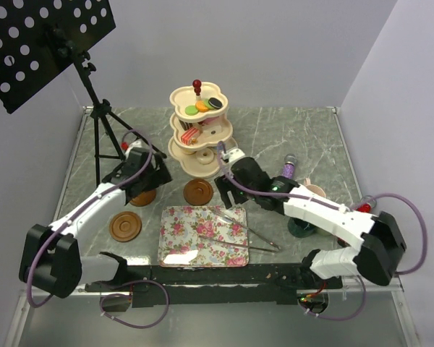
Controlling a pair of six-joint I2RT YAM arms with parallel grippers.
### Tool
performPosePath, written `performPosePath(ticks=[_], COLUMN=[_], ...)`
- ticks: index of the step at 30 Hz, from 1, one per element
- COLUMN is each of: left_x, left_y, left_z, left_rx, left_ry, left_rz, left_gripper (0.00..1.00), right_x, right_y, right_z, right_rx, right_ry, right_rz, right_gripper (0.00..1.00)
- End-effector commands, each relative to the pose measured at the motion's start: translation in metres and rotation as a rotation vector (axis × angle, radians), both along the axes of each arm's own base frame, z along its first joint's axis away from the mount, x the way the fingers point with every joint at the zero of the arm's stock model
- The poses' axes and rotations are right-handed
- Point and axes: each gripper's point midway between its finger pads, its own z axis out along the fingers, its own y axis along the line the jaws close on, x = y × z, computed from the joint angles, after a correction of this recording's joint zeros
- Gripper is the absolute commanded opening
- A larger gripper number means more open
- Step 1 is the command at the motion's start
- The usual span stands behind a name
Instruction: Serve the afternoon tea
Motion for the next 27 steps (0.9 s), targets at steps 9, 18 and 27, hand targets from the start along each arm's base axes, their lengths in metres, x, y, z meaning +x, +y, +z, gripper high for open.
performPosePath(ticks=[9,18,27], left_x=[-0.008,0.011,0.012], left_y=[0.044,0.052,0.045], left_z=[-0.035,-0.046,-0.067], left_rx=[0.035,0.072,0.071], left_ry=[0.149,0.180,0.211], left_rz=[0.095,0.059,-0.021], left_gripper=[1.00,1.00,1.00], right_x=[0.045,0.066,0.076], right_y=[0.074,0.104,0.101], right_z=[-0.018,-0.054,-0.088], right_rx=[-0.004,-0.051,-0.123], right_ry=[-0.068,-0.016,0.033], right_rz=[-0.047,-0.056,-0.100], right_gripper=[0.75,0.72,0.74])
